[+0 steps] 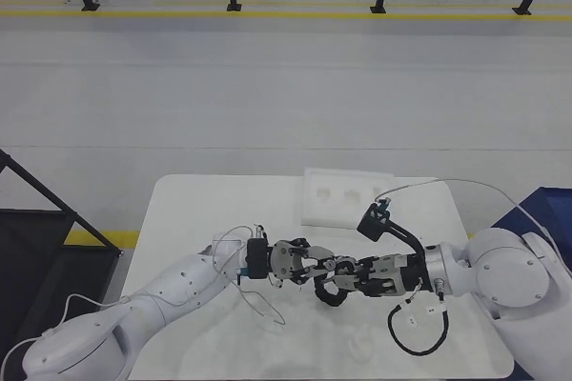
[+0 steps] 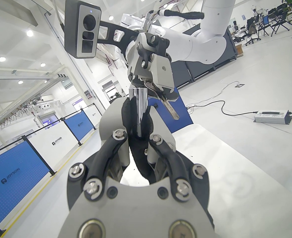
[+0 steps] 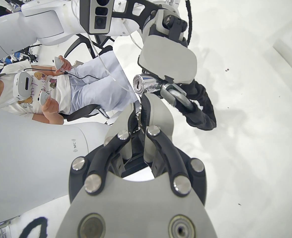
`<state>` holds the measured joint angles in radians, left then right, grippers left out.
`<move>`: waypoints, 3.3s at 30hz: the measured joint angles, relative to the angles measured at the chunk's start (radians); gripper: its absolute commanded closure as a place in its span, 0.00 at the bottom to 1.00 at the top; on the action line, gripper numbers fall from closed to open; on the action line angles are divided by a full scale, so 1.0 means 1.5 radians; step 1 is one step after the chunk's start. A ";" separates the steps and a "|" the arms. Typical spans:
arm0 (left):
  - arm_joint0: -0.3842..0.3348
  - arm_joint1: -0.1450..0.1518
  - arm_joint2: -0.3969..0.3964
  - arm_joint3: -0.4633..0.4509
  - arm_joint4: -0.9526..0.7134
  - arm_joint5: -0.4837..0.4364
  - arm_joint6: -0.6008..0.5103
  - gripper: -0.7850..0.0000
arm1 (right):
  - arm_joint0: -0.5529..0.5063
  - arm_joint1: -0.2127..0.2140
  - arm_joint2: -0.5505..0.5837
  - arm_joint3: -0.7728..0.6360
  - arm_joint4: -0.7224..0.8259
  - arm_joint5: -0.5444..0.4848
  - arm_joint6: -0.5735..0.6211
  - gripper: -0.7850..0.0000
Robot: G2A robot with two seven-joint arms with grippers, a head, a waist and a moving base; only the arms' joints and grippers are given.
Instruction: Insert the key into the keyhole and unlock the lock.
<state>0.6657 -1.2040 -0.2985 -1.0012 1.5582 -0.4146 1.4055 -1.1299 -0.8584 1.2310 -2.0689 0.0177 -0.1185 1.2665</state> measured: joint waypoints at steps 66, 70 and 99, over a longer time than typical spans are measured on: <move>0.101 0.019 -0.182 -0.091 0.061 -0.052 -0.165 1.00 | -0.044 0.013 0.041 -0.187 -0.273 0.154 -0.108 1.00; 0.104 0.017 -0.186 -0.092 0.063 -0.055 -0.160 1.00 | -0.046 0.013 0.042 -0.187 -0.279 0.158 -0.106 1.00; 0.120 0.006 -0.217 -0.094 0.068 -0.075 -0.145 1.00 | -0.070 0.009 0.035 -0.187 -0.294 0.184 -0.119 1.00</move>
<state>0.8457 -1.1950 -0.6235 -1.1427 1.6603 -0.5269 1.1883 -1.2353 -0.8443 1.2837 -2.3500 -0.4237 0.1581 1.0881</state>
